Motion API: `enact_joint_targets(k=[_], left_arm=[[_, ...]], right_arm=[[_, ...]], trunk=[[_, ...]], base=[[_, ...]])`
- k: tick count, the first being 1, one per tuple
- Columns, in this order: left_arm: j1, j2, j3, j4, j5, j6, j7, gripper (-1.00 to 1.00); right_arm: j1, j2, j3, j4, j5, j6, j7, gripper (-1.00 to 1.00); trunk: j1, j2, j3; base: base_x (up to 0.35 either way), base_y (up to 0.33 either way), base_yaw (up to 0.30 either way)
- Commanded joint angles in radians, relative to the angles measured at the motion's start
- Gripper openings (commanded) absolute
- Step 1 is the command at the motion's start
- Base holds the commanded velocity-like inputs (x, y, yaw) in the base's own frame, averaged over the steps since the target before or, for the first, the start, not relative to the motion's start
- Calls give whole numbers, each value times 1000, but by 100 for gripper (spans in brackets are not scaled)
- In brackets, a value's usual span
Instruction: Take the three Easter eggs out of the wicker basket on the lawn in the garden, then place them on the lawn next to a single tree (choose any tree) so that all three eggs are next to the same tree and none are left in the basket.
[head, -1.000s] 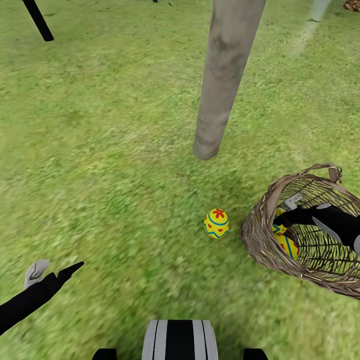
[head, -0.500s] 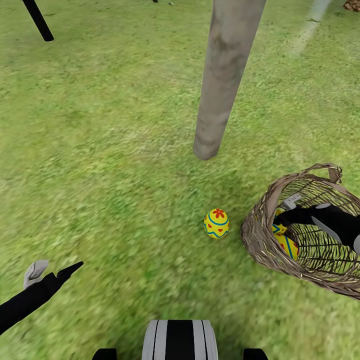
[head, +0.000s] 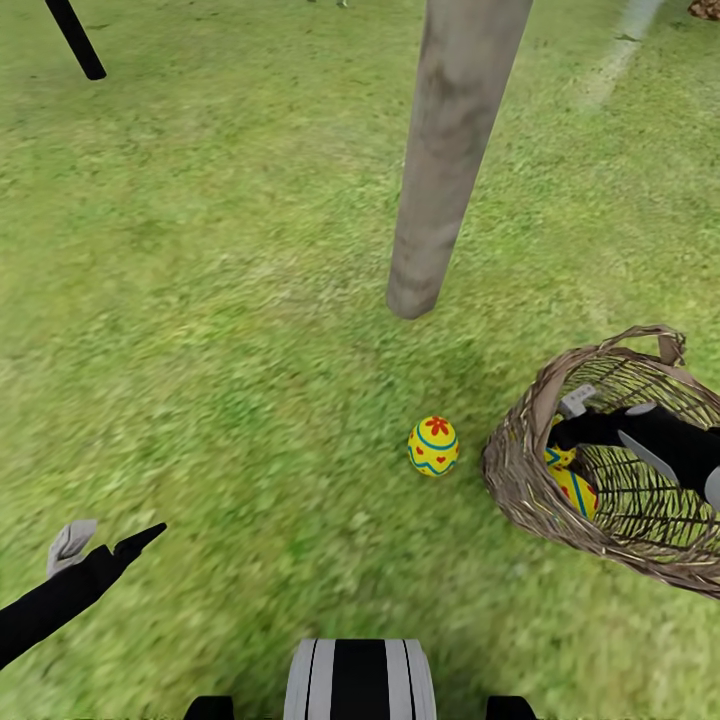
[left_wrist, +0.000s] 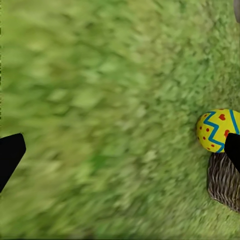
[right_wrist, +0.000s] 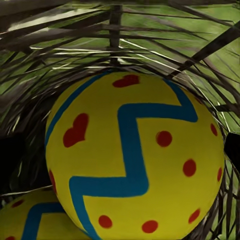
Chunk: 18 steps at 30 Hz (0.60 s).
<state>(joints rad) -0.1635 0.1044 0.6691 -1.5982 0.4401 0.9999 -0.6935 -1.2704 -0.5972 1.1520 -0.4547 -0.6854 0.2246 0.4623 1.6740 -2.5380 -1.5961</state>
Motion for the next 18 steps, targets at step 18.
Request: enact_joint_targets(k=[18], left_arm=[[-1,0,-2,0,-3,5,-6,100]], right_arm=[[-1,-4,3,0,-10,1,-10,100]], trunk=[[1,-1,-12]], base=[[0,0,0]])
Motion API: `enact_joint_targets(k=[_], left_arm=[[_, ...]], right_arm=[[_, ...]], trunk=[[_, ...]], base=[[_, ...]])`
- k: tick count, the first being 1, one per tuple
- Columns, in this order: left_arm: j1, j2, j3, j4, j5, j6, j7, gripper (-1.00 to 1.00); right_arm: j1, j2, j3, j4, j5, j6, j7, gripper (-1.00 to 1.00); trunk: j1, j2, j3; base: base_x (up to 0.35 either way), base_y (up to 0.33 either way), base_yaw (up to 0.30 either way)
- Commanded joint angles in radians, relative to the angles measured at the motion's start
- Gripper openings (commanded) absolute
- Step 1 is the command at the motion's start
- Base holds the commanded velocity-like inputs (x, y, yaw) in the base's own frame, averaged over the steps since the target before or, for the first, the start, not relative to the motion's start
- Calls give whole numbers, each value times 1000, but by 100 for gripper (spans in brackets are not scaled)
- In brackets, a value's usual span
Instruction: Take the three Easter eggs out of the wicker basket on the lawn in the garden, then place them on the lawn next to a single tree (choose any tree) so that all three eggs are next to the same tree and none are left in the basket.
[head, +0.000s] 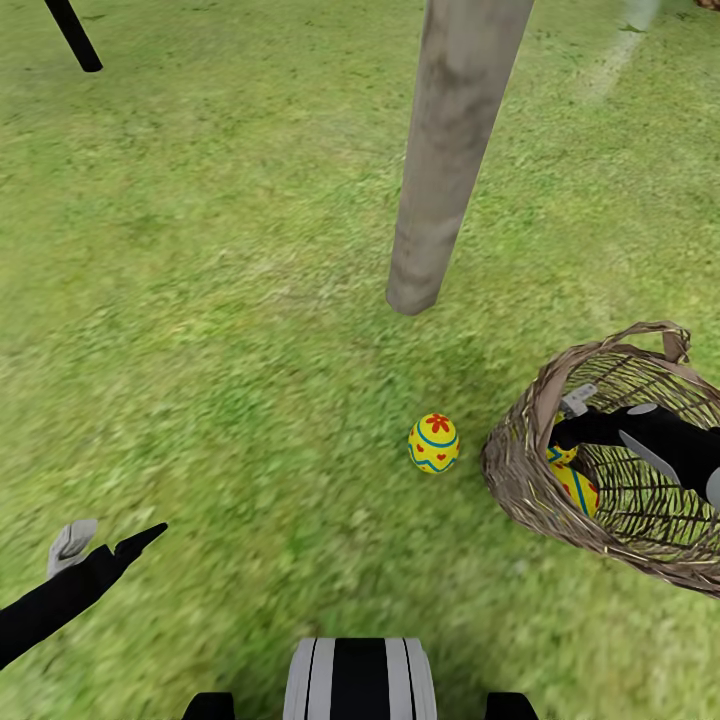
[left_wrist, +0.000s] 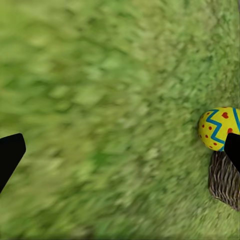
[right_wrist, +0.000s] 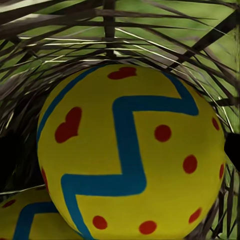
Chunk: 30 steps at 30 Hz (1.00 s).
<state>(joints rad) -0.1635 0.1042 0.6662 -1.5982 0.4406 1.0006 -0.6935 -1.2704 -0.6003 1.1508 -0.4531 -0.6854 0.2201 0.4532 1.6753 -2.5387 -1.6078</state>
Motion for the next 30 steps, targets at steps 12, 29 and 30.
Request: enact_joint_targets(k=[12,29,30], left_arm=[[-1,0,0,-2,-2,6,-13,100],[-1,2,2,-2,-2,7,-35,100],[-1,2,2,-2,-2,7,-35,100]], right_arm=[[-1,-1,6,-3,-9,5,-40,100],[-1,0,6,-3,-9,4,-41,100],[-1,0,6,-3,-9,4,-41,100]], trunk=[[0,0,-1],[2,-1,-16],[2,-1,-16]], base=[[0,0,0],[0,0,0],[0,0,0]])
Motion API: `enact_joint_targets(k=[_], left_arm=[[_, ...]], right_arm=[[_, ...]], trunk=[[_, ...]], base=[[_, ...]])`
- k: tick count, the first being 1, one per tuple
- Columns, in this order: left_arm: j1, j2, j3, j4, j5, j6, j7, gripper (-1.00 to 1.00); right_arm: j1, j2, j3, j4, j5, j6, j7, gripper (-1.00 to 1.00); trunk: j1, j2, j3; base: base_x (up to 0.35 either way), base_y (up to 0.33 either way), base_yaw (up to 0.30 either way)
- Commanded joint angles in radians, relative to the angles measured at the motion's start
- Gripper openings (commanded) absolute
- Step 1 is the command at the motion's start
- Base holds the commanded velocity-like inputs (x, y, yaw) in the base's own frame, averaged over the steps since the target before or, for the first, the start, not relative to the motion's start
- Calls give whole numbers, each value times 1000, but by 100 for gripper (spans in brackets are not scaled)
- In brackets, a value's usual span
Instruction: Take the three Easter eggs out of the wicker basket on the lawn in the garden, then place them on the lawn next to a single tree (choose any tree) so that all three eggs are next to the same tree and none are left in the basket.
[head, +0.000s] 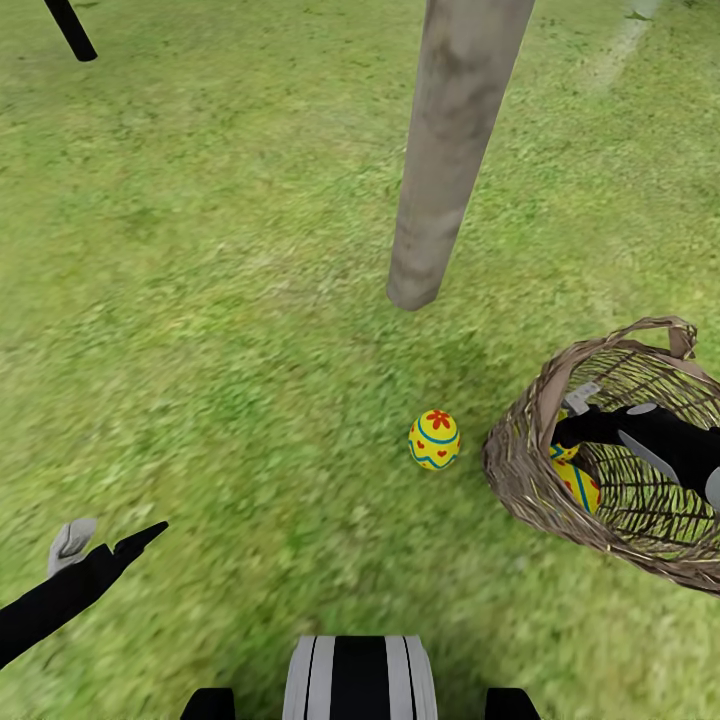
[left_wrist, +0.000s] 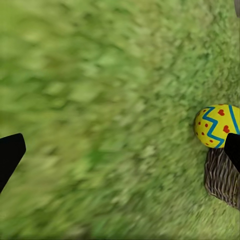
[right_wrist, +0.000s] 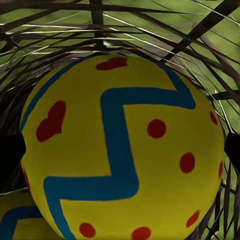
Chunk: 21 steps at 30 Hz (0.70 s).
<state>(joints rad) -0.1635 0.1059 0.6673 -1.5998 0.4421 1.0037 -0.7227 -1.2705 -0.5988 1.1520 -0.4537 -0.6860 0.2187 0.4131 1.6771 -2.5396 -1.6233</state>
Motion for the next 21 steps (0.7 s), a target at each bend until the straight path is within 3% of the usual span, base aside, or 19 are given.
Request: enact_joint_targets(k=[1,21], left_arm=[[-1,0,1,0,-3,4,-6,100],[-1,0,3,0,-3,7,-7,100]], right_arm=[[-1,-1,5,-2,-9,5,0,100],[-1,-2,7,1,-9,5,-3,100]], trunk=[[0,0,-1],[2,-1,-16]], base=[[0,0,0],[0,0,0]])
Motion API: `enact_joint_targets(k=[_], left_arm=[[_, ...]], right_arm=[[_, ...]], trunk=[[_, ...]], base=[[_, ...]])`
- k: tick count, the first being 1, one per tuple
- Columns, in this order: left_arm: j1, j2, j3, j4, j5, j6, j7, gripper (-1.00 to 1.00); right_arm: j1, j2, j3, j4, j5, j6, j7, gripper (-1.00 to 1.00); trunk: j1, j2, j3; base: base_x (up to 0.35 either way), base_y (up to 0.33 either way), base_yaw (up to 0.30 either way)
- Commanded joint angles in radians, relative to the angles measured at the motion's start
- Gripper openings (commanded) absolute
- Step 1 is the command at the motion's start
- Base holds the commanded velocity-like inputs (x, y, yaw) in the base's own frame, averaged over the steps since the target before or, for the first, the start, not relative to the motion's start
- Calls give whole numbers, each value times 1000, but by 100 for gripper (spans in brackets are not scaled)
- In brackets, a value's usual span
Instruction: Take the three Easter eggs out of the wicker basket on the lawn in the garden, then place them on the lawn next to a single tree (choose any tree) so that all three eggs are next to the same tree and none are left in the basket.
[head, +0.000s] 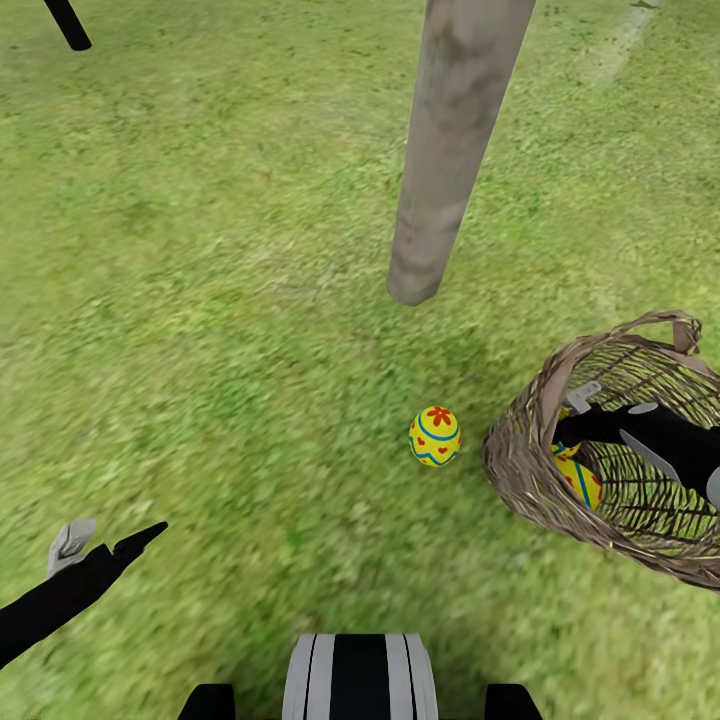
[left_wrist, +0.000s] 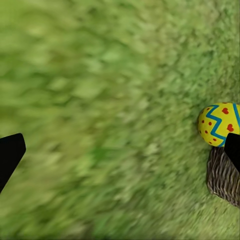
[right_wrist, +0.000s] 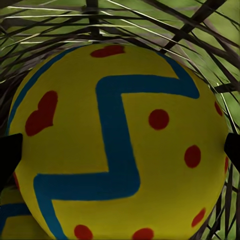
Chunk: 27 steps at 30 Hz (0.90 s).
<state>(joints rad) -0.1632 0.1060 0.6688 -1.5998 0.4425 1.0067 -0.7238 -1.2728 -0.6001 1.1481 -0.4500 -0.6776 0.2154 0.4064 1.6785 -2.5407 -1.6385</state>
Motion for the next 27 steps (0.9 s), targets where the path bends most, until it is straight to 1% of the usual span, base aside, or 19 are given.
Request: enact_joint_targets(k=[1,7,8,27], left_arm=[[-1,0,1,0,-4,4,-6,100],[-1,0,2,0,-3,4,-6,100],[-1,0,3,0,-3,4,-6,100],[-1,0,3,0,-3,2,-8,100]], right_arm=[[1,-1,11,-3,-17,9,3,100],[1,0,14,-1,-17,10,4,100],[1,0,14,-1,-16,12,4,-100],[1,0,17,-1,-16,16,5,-100]], trunk=[[0,0,-1],[0,0,-1],[0,0,-1],[0,0,-1]], base=[[0,0,0],[0,0,0],[0,0,0],[0,0,0]])
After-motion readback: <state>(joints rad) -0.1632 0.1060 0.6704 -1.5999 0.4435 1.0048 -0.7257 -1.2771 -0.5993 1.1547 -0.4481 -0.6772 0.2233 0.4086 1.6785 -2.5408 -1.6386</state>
